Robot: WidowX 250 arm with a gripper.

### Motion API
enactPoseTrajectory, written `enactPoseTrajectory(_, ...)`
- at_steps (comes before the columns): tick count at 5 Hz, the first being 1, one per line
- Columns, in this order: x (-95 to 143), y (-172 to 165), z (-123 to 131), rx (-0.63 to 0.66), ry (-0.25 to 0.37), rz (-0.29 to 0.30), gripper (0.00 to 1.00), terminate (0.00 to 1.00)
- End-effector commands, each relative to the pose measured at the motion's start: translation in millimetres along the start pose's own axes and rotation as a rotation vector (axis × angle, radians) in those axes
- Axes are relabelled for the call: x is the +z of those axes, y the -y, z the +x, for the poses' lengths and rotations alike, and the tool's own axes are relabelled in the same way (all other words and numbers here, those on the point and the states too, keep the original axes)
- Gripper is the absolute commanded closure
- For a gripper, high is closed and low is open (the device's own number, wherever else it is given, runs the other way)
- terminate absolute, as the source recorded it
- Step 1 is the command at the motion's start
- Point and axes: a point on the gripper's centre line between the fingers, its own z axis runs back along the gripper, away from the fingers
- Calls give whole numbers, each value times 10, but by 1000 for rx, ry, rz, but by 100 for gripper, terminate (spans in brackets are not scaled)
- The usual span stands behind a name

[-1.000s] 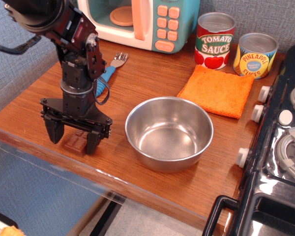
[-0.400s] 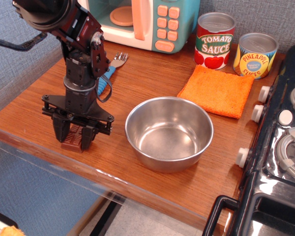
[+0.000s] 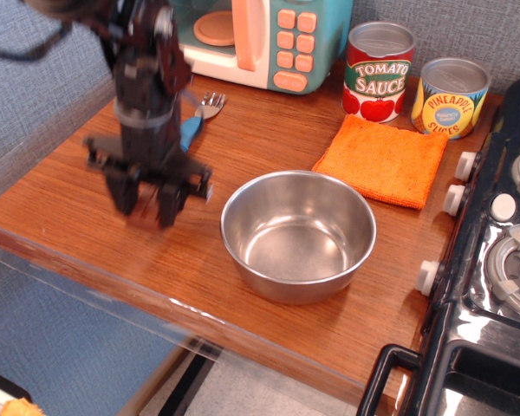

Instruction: Move the chocolate to the left of the orange cloth

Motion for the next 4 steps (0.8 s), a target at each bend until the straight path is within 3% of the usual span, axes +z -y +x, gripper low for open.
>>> enactPoseTrajectory(1,379,366,618,-107,157,-69,100,0)
enactPoseTrajectory(3,162,508,1248,-93,129,-81,100,0)
enactPoseTrajectory(4,157,436,1333,-73,126,-77,100,0)
